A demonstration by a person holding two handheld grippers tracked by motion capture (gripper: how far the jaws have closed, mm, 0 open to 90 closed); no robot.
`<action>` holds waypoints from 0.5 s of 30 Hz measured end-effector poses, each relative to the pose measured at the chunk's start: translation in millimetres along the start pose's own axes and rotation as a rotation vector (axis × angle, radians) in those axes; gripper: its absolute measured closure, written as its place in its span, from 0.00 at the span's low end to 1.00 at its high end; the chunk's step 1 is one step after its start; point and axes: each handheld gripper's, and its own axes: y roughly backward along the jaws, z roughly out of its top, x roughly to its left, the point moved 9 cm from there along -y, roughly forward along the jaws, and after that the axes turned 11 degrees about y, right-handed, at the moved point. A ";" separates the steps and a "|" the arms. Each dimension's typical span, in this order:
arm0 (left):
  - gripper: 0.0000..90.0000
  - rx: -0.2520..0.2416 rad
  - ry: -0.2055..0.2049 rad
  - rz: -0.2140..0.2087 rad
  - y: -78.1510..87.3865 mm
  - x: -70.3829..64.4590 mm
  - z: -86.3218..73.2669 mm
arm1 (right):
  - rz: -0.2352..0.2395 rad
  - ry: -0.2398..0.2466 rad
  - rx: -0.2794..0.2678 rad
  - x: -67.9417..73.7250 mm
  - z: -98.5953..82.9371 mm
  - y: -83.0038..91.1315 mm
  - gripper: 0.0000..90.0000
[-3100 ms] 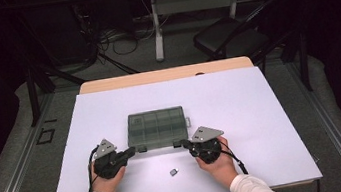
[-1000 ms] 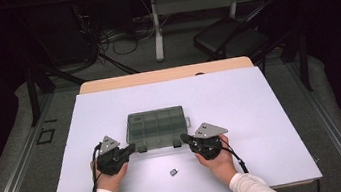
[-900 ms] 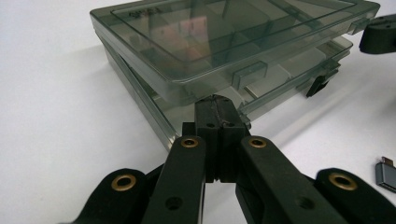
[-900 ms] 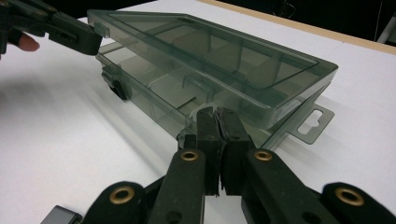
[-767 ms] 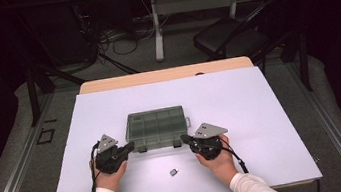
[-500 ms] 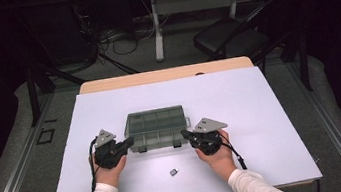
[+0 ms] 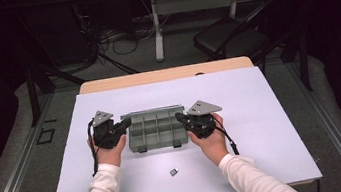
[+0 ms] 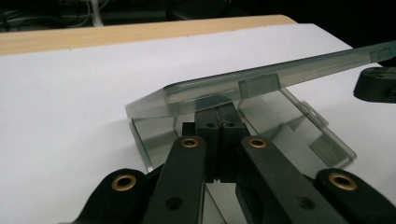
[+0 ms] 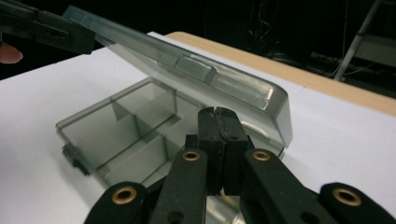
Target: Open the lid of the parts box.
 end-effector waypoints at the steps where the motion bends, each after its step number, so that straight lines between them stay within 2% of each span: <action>1: 1.00 -0.005 0.000 0.007 -0.8 0.7 2.8 | -0.007 0.000 -0.007 -1.8 3.5 -1.0 0.99; 10: 1.00 -0.033 0.028 0.039 -7.9 4.8 17.9 | -0.046 0.004 -0.010 -15.9 18.9 -5.1 0.99; 13: 1.00 -0.044 0.063 0.034 -12.3 6.4 21.3 | -0.055 0.002 -0.012 -20.9 22.5 -6.5 0.99; 15: 1.00 -0.052 0.066 0.048 -14.3 7.9 24.2 | -0.059 -0.004 -0.012 -23.4 24.7 -8.2 0.99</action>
